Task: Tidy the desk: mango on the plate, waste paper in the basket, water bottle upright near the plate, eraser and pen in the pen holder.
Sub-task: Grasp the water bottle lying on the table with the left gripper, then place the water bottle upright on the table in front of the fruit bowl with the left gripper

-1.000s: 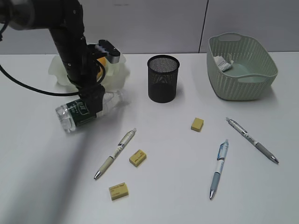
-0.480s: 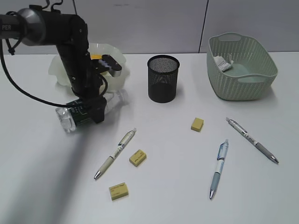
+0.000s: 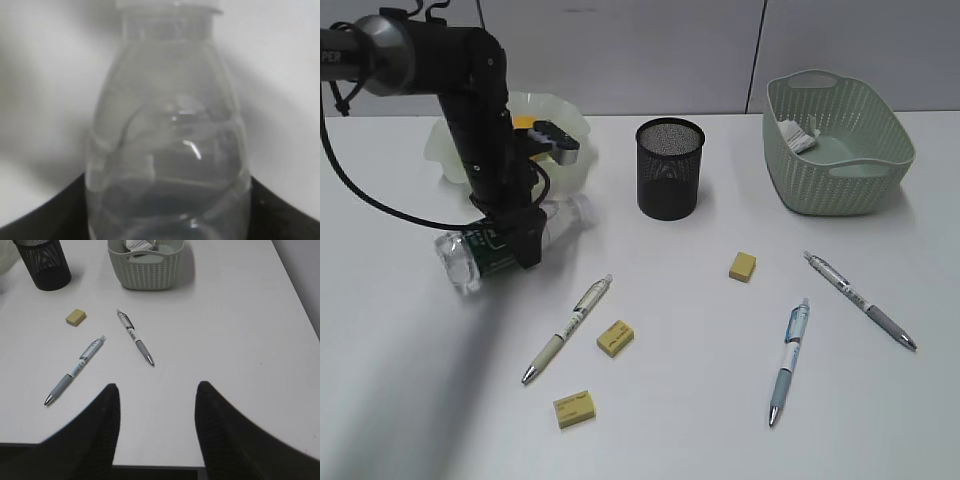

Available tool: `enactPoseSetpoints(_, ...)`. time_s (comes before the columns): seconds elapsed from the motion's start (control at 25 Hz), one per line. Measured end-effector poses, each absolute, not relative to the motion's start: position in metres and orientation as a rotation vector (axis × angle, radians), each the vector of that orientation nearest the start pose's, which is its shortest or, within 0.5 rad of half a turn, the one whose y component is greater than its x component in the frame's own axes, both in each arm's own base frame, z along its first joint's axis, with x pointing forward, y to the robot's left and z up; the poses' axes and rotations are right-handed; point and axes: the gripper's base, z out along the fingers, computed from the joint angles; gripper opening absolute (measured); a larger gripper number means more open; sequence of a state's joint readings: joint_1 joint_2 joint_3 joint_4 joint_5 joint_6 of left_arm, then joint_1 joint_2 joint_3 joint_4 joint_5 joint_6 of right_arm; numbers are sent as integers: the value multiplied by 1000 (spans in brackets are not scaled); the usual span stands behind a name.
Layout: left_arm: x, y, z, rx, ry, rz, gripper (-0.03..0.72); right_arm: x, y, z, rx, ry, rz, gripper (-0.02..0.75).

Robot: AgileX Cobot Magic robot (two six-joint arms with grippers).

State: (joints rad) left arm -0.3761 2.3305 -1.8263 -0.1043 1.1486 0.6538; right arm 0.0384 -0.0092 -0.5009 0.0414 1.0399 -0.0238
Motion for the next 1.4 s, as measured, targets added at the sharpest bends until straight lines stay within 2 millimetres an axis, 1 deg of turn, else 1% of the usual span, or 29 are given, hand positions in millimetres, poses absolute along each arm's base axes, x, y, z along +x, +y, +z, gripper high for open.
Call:
enactPoseSetpoints(0.08, 423, -177, 134, 1371, 2821, -165, 491, -6, 3, 279, -64, 2012, 59, 394)
enactPoseSetpoints(0.16, 420, -177, 146, 1234, 2887, -177, 491, -6, 3, 279, -64, 2012, 59, 394)
enactPoseSetpoints(0.32, 409, -173, 186, 847, 2976, -197, 491, -6, 3, 279, -64, 2012, 59, 394)
enactPoseSetpoints(0.4, 394, -168, 202, 690, 3002, -208, 491, -6, 3, 279, -64, 2012, 59, 394)
enactPoseSetpoints(0.48, 380, -159, 211, 543, 2998, -222, 491, -6, 3, 279, -64, 2012, 59, 394)
enactPoseSetpoints(0.64, 348, -137, 225, 321, 2839, -258, 491, -6, 3, 279, -64, 2012, 59, 393)
enactPoseSetpoints(0.72, 332, -125, 229, 245, 2700, -280, 491, -6, 3, 279, -64, 2012, 59, 393)
enactPoseSetpoints(0.8, 317, -114, 236, 186, 2533, -297, 491, -6, 3, 279, -64, 2012, 59, 393)
enactPoseSetpoints(0.88, 305, -103, 238, 135, 2351, -305, 491, -6, 3, 279, -65, 2012, 58, 393)
enactPoseSetpoints(0.96, 291, -91, 231, 90, 2215, -297, 491, -6, 3, 279, -65, 2012, 58, 393)
enactPoseSetpoints(1.04, 283, -78, 224, 36, 2094, -280, 491, -6, 3, 279, -65, 2012, 58, 393)
enactPoseSetpoints(1.12, 276, -67, 212, 11, 2031, -249, 491, -6, 3, 279, -65, 2012, 58, 393)
enactPoseSetpoints(1.24, 272, -58, 199, 48, 1893, -210, 491, -6, 3, 279, -65, 2012, 58, 393)
enactPoseSetpoints(1.32, 273, -56, 193, 70, 1775, -203, 491, -6, 3, 279, -65, 2012, 57, 393)
enactPoseSetpoints(1.4, 278, -57, 183, 83, 1727, -203, 491, -6, 3, 279, -65, 2012, 57, 393)
